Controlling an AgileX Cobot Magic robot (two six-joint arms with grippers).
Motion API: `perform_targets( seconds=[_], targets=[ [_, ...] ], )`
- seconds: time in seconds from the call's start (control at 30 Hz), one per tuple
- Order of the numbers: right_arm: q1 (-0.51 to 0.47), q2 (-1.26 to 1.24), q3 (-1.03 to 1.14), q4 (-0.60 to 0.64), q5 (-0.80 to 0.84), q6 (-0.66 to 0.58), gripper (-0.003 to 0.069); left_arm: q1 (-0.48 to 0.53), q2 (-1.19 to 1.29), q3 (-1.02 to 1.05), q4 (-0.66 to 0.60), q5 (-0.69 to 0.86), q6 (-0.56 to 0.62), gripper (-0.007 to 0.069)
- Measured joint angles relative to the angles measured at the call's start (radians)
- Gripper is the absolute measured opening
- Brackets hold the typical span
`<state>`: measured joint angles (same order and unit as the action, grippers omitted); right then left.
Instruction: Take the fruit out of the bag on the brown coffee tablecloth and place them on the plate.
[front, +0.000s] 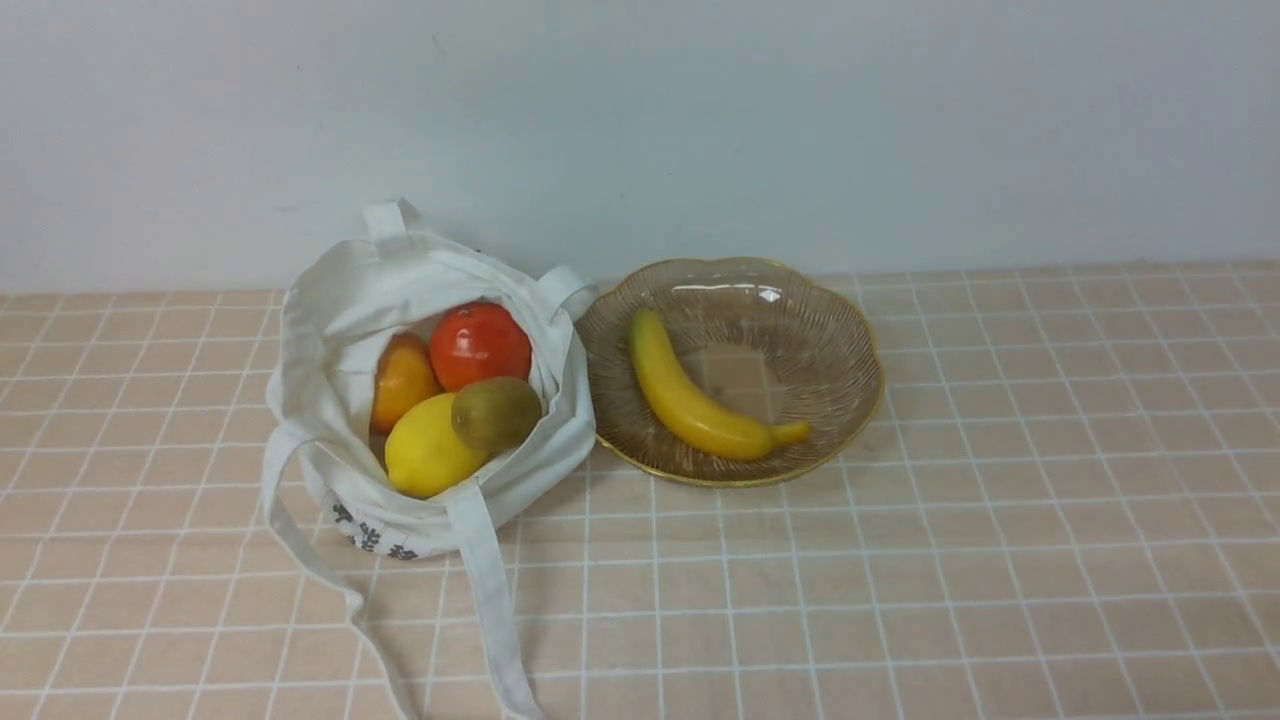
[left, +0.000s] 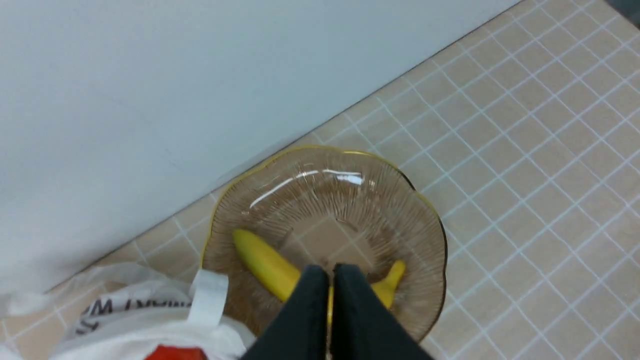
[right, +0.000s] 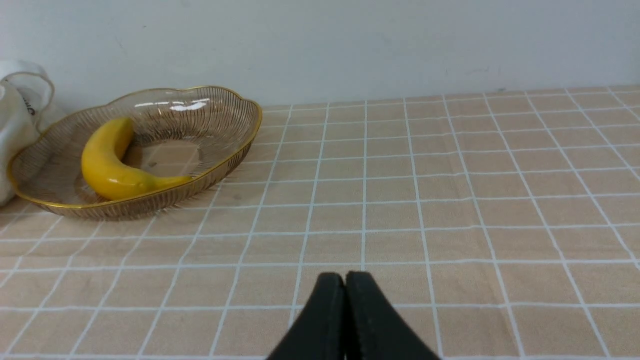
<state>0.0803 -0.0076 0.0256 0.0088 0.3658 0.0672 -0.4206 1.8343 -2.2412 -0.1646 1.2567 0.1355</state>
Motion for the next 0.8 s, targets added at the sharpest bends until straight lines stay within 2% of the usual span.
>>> perform_targets(
  seconds=[0.17,0.43,0.53,0.63,0.67,0.77,0.8],
  targets=[
    [0.0,0.0,0.0,0.0,0.0,0.0,-0.0013,0.0,-0.17,0.278,0.038,0.001,0.013,-0.0008],
    [0.0,0.0,0.0,0.0,0.0,0.0,-0.0013,0.0,-0.477,0.732,0.207,-0.02,-0.031,-0.0008],
    [0.0,0.0,0.0,0.0,0.0,0.0,-0.0013,0.0,-0.656,0.943,0.24,-0.117,-0.082,-0.0008],
    [0.0,0.0,0.0,0.0,0.0,0.0,-0.0013,0.0,-0.869,1.194,0.219,-0.252,-0.1,-0.0008],
    [0.0,0.0,0.0,0.0,0.0,0.0,-0.0013,0.0,-0.882,1.21,0.216,-0.263,-0.101,-0.0008],
    [0.0,0.0,0.0,0.0,0.0,0.0,-0.0013,0.0,-1.061,1.425,0.165,-0.428,-0.102,-0.0008],
    [0.0,0.0,0.0,0.0,0.0,0.0,-0.0013,0.0,-1.153,1.538,0.132,-0.535,-0.105,-0.0008]
  ],
)
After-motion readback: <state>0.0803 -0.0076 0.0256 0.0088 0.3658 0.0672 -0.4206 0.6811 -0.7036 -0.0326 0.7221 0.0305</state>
